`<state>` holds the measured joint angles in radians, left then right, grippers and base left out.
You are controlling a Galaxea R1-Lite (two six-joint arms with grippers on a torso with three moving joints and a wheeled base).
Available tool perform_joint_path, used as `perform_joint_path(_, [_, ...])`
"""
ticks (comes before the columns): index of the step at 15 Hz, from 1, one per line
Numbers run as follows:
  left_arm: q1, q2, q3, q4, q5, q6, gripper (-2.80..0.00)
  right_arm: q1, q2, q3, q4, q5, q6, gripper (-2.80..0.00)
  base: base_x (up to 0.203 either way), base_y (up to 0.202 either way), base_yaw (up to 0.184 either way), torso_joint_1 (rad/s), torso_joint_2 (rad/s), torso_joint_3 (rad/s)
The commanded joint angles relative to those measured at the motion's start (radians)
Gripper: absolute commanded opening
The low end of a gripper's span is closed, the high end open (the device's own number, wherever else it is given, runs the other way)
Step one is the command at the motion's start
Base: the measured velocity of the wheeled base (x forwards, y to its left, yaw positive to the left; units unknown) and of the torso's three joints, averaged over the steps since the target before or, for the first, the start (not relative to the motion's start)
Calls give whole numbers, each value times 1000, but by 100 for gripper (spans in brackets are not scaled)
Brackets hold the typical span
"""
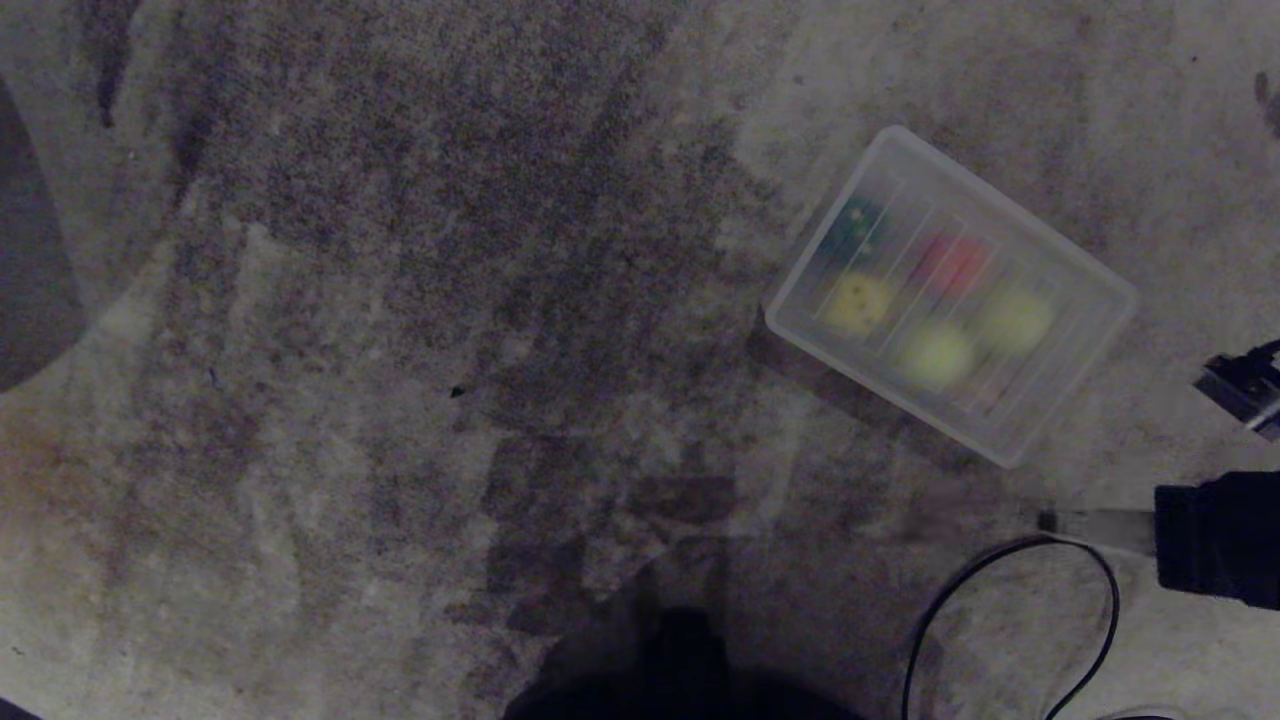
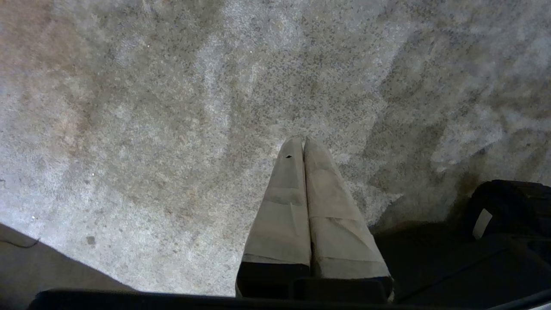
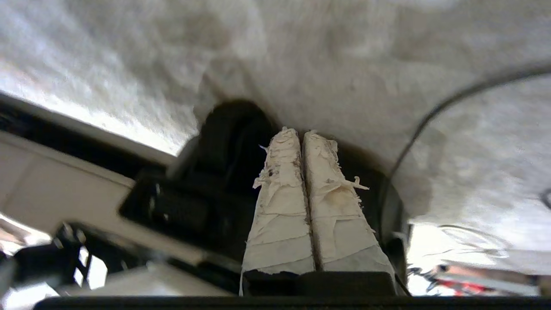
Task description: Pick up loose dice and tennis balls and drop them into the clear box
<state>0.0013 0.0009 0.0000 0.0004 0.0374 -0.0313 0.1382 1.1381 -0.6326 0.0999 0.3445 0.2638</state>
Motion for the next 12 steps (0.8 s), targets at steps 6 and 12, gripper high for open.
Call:
perform_joint_path(6, [0, 1, 2, 0, 1, -1, -280, -41, -708, 383, 120, -178, -82, -280, 0, 0, 0, 0, 0, 0])
perform_joint_path(12, [0, 1, 2, 0, 1, -1, -280, -104, -955, 491, 168, -253, -198, -280, 0, 0, 0, 0, 0, 0])
